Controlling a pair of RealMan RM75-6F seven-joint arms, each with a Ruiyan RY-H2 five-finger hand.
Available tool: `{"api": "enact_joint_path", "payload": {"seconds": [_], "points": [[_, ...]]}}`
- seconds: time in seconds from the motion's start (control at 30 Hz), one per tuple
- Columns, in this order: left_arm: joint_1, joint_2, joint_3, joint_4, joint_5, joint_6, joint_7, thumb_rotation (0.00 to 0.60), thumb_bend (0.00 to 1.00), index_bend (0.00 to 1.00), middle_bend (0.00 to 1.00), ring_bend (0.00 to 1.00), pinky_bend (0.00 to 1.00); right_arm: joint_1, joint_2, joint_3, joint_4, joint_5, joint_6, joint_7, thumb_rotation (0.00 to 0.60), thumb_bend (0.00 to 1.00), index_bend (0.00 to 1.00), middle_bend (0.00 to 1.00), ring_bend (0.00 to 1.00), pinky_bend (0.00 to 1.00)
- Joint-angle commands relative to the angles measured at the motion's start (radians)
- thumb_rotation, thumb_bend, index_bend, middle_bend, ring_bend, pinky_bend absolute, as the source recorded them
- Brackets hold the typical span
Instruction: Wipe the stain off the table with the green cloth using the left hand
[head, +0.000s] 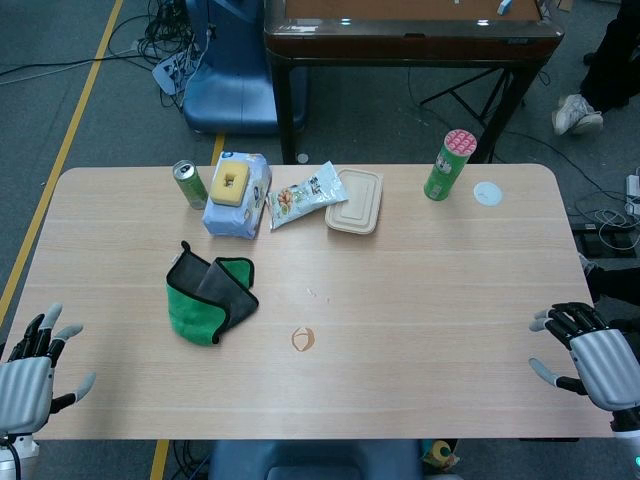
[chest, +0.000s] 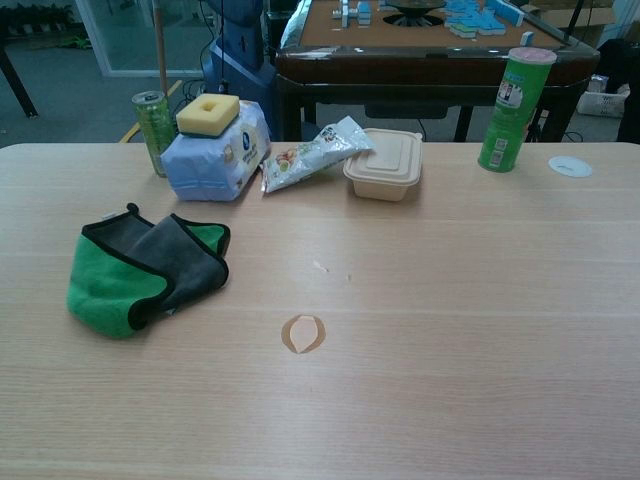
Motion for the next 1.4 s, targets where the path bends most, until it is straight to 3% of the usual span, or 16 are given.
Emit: {"api": "enact_joint_path", "payload": {"seconds": [0.03, 0.33, 0.7, 1.1, 1.4], "points": [[-0.002, 0.0, 0.001, 0.002, 0.001, -0.004, -0.001, 0.6, 0.19, 0.25, 0.05, 0.03, 0.2, -0.002, 0.001, -0.002, -0.003, 0.0, 0.0, -0.003, 0.6, 0.3, 0.4, 0.35, 0.23, 0.2], [-0.032, 0.013, -0.002, 0.01, 0.027, -0.037, -0.019, 0.6, 0.19, 0.25, 0.05, 0.03, 0.2, -0.006, 0.019, 0.007, -0.024, -0.006, 0.021, -0.022, 0.6, 0.3, 0.4, 0.35, 0.23, 0.2], [-0.235, 0.087, -0.016, 0.055, 0.061, -0.337, -0.14, 0.6, 0.19, 0.2, 0.05, 0.03, 0.19, -0.007, 0.055, 0.017, -0.08, -0.013, 0.032, -0.073, 0.6, 0.3, 0.4, 0.35, 0.23, 0.2], [-0.485, 0.01, -0.05, 0.233, 0.081, -0.618, -0.25, 0.6, 0.19, 0.17, 0.05, 0.03, 0.17, -0.015, 0.071, 0.017, -0.114, -0.01, 0.03, -0.104, 0.6, 0.3, 0.4, 0.35, 0.23, 0.2], [-0.602, -0.103, -0.06, 0.384, 0.033, -0.744, -0.213, 0.6, 0.19, 0.12, 0.01, 0.03, 0.17, -0.021, 0.072, 0.017, -0.112, -0.003, 0.03, -0.101, 0.6, 0.3, 0.4, 0.35, 0.23, 0.2]]}}
